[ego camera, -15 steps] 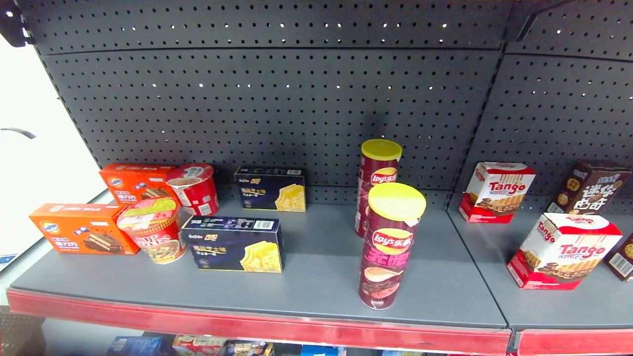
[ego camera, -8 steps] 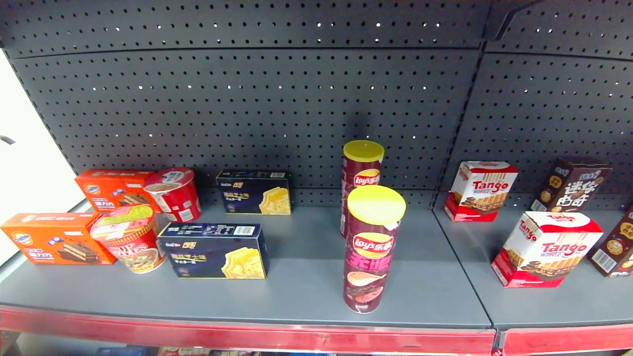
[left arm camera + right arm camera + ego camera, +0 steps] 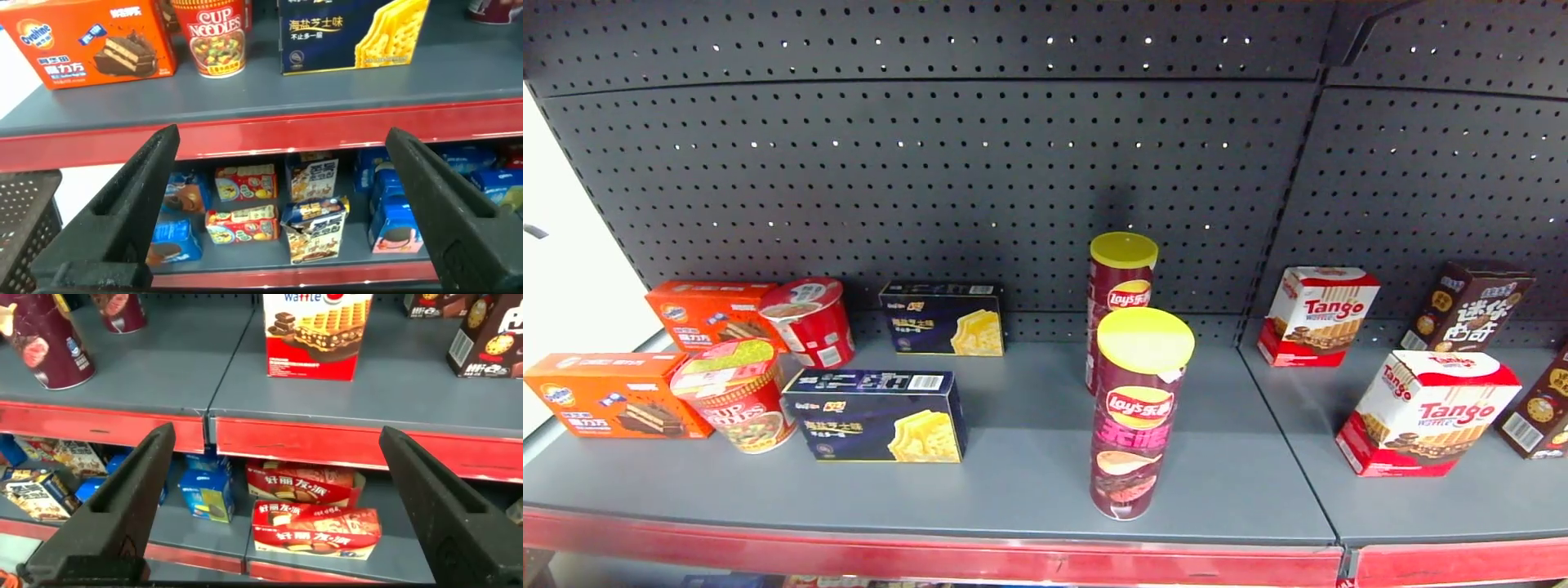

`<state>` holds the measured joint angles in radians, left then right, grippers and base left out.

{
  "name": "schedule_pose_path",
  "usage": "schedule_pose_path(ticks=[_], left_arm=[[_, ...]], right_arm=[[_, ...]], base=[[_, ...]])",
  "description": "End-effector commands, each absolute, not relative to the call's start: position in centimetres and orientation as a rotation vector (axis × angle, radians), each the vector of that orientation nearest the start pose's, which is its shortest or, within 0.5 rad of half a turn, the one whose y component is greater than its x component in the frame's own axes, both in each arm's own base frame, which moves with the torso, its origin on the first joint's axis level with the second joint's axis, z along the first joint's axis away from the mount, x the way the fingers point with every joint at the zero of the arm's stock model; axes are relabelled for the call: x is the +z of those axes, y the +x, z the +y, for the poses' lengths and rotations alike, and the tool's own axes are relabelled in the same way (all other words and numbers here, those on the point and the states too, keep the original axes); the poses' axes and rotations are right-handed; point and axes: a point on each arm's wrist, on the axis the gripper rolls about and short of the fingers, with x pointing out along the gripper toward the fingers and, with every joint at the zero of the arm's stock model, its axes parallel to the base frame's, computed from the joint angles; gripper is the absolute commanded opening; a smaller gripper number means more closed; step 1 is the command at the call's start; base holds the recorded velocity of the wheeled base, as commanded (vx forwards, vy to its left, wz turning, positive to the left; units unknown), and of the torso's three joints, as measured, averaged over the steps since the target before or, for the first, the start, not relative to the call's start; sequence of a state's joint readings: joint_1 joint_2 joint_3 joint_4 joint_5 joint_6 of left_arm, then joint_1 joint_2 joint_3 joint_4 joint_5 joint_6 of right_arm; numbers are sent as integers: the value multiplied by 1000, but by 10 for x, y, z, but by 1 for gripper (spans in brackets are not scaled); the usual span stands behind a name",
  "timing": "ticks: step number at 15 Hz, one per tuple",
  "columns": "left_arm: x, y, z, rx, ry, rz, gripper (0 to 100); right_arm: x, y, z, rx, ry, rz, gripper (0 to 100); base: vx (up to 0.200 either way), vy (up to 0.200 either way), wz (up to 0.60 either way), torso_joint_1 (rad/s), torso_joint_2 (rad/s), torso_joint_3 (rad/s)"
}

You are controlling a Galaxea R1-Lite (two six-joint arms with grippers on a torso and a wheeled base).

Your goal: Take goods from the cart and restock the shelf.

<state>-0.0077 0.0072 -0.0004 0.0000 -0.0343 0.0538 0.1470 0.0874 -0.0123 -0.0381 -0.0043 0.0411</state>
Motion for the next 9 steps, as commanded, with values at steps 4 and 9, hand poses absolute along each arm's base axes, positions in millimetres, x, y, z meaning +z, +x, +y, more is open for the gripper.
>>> schedule_pose_path(ticks=[4,9], left_arm=[[76,-22,-1,-46,50,7,100],[76,-22,-1,-49,49,6,100]], right_arm=[[85,-16,-3,140,38,41,100],[85,-16,-2,142,37,43,100]], base=[[0,0,-150,1,1,-1],[0,0,0,0,0,0]])
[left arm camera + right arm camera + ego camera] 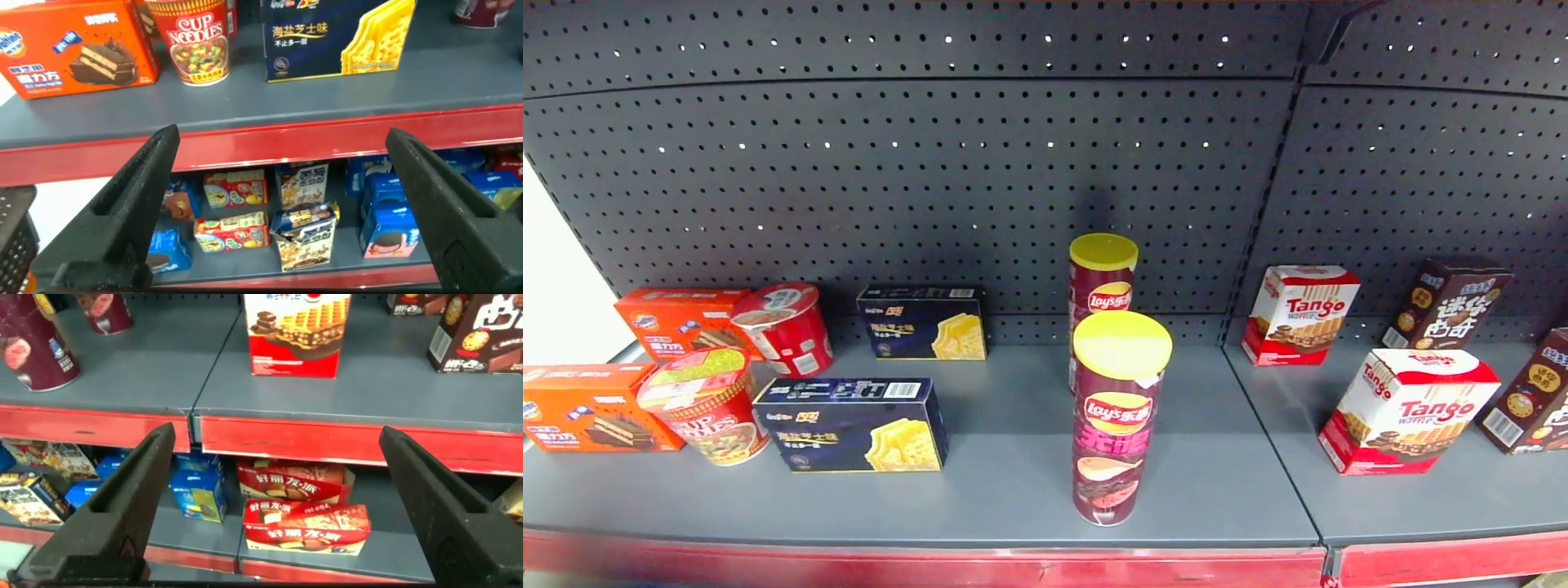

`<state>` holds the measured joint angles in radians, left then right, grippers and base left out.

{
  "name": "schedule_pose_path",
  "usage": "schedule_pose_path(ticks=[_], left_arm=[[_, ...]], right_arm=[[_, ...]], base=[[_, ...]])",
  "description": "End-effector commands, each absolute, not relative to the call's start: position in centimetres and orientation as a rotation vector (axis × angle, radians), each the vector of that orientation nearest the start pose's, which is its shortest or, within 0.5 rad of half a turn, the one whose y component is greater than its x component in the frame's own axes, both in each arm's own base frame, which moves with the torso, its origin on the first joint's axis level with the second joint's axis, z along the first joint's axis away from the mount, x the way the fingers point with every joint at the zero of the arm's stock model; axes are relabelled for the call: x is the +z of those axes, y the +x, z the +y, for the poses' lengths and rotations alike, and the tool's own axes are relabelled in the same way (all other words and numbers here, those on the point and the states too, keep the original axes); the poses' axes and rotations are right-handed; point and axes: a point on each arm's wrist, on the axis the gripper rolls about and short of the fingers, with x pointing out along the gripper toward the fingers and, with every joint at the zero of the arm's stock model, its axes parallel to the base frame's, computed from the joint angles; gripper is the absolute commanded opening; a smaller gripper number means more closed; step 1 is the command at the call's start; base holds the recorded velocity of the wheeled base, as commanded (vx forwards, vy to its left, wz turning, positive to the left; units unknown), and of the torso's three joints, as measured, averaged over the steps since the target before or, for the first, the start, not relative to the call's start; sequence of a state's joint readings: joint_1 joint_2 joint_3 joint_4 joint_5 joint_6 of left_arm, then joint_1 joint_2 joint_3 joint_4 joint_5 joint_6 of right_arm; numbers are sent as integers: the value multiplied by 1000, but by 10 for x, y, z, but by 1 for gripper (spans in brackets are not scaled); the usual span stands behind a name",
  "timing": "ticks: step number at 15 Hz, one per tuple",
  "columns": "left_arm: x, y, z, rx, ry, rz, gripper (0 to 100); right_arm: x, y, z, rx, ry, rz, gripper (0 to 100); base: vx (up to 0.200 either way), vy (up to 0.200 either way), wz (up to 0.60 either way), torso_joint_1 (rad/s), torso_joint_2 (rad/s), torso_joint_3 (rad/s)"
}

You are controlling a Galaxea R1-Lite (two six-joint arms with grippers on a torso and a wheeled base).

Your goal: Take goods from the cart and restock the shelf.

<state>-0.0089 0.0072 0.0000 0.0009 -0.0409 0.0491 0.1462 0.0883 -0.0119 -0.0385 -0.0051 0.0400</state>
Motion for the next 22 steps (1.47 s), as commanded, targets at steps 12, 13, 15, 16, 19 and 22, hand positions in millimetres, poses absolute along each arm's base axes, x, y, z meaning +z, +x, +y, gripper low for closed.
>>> schedule_pose_path(ticks=[12,13,15,16,19,22], left_arm=[[76,-22,0,-34,47,7,100],[76,-22,0,-37,47,7,100],[76,-22,-1,-39,46,7,100],[76,-22,0,-35,44,7,100],[76,-22,-1,-40,44,7,100],[76,-22,0,-37,46,7,100]], right_arm=[[85,-16,-3,140,38,41,100],[85,-16,-3,140,38,41,100],[85,-16,-3,140,38,41,100],[85,-16,-3,140,38,41,100],[85,-16,-3,140,38,43,100],[85,-16,-3,140,38,41,100]], base=[[0,-50,0,1,0,1],[0,-200,0,7,-2,-2],[0,0,0,0,0,0],[0,0,0,0,0,0],[0,0,0,0,0,0],[0,0,0,0,0,0]])
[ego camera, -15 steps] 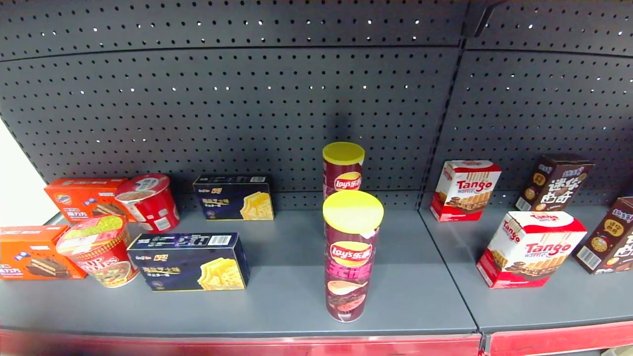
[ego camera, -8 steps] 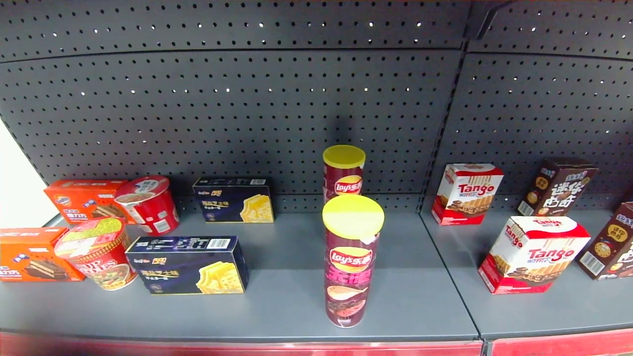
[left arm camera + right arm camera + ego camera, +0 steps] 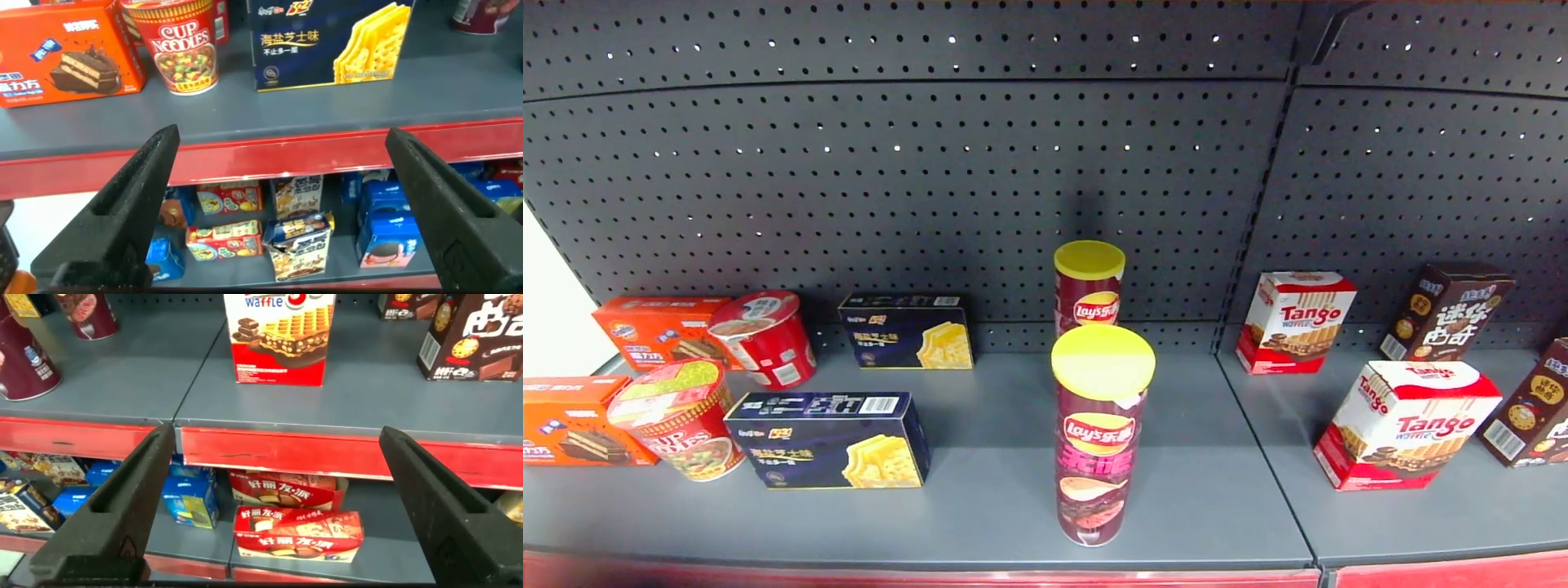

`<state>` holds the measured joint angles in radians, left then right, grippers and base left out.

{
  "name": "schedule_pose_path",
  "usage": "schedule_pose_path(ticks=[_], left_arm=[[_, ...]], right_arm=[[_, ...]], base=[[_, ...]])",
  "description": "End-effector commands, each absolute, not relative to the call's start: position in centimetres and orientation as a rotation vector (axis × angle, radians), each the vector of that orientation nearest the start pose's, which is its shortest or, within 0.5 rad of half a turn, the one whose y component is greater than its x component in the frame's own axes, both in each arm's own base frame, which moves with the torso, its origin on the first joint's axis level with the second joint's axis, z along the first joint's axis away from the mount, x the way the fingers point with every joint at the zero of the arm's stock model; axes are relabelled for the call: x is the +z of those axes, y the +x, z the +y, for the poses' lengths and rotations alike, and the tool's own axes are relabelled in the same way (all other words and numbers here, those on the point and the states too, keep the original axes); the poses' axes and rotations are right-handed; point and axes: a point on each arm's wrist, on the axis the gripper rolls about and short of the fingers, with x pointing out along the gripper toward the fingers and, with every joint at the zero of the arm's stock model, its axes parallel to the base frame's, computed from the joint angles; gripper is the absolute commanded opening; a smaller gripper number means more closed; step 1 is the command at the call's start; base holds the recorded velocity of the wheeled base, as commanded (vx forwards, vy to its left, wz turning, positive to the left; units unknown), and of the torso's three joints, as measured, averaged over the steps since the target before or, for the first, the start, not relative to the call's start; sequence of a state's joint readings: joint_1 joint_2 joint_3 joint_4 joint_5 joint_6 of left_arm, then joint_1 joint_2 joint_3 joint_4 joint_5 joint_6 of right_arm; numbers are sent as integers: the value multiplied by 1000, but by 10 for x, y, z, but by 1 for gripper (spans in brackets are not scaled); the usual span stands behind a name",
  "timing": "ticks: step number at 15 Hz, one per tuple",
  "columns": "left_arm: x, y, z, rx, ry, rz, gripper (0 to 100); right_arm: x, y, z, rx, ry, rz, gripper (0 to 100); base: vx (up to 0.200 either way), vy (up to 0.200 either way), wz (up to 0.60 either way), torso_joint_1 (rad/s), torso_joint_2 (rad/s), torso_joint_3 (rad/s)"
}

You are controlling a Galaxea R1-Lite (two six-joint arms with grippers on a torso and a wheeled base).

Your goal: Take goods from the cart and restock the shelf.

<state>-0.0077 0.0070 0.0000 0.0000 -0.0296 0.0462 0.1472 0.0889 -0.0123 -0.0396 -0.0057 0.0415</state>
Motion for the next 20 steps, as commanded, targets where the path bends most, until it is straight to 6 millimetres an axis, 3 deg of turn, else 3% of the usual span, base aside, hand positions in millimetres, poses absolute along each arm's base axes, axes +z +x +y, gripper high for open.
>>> schedule_pose_path(ticks=[1,12,15,20], left_arm=[[76,-22,0,-37,46,7,100],[76,-22,-1,-41,23,4,100],[76,-22,-1,-40,15,4,100],[76,-22,-1,-40,15,4,100]], right_arm=[[85,-16,-2,142,38,43,100],[85,-16,-3,130,40,40,100],[84,-17,1,303,47,46,100],[84,-16,2,338,45,38,100]], base=[[0,0,0,0,0,0],[0,0,0,0,0,0],[0,0,0,0,0,0],[0,0,0,0,0,0]])
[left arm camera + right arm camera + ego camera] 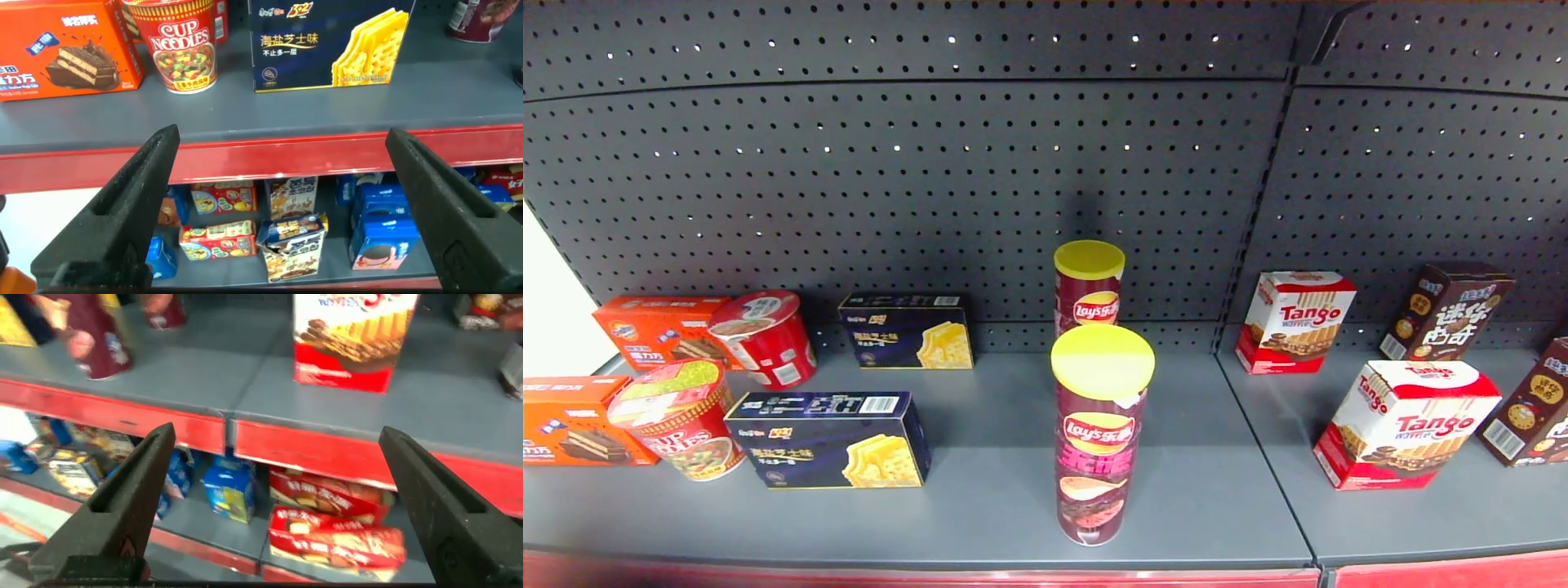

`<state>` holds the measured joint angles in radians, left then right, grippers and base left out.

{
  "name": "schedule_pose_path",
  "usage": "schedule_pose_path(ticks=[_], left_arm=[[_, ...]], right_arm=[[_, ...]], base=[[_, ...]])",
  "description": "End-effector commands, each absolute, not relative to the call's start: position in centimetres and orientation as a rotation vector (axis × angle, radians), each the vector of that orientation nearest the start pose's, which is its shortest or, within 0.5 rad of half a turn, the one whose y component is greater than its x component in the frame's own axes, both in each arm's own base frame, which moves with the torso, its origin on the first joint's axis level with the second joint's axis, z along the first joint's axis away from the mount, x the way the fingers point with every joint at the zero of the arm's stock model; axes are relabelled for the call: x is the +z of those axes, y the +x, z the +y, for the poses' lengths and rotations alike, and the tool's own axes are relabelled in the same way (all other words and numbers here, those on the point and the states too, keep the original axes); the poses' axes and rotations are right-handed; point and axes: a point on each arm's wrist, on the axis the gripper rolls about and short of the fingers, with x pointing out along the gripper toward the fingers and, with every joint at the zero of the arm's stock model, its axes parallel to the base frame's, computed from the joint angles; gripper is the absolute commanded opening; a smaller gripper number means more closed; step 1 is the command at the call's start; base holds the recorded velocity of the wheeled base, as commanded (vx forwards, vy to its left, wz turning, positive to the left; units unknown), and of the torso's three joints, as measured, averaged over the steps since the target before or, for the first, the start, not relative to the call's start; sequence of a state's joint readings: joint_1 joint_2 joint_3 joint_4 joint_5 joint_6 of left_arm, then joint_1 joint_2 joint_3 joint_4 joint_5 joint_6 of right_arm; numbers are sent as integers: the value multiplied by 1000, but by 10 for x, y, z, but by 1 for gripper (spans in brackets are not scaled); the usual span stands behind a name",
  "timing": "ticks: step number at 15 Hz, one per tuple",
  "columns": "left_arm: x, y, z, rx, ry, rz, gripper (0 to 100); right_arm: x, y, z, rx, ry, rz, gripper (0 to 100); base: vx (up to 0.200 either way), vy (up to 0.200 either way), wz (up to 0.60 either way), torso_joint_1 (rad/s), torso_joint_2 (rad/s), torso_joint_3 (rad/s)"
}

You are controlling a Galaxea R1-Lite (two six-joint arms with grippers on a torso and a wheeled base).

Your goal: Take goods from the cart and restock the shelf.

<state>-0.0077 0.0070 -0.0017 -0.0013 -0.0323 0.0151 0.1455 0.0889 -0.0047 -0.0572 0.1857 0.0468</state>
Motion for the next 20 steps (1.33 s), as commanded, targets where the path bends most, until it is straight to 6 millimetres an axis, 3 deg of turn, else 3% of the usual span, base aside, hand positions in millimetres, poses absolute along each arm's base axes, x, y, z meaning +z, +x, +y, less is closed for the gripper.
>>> schedule_pose_path(ticks=[1,2,3,6,11,15,20], left_arm=[[76,-22,-1,-40,15,4,100],[76,-22,-1,-40,14,4,100],[76,-22,-1,-40,15,4,100],[76,-22,-1,-40,15,4,100],[76,-22,-1,-40,15,4,100],[76,-22,-1,-40,14,4,100],[76,-22,-1,-40,15,4,100]], right_arm=[[84,-16,0,255,73,37,100],[84,-15,-6,-1,68,29,100],[83,-15,-6,-22,53,31,100],[77,-16,-3,268,-2,96,100],[78,-16,-3,245,-1,91,100],[77,-20,0,44,5,45,100],[76,-23,1,29,6,-1,100]], base=[[0,0,0,0,0,0],[0,0,0,0,0,0],[0,0,0,0,0,0],[0,0,0,0,0,0],[0,0,0,0,0,0],[0,0,0,0,0,0],[0,0,0,0,0,0]])
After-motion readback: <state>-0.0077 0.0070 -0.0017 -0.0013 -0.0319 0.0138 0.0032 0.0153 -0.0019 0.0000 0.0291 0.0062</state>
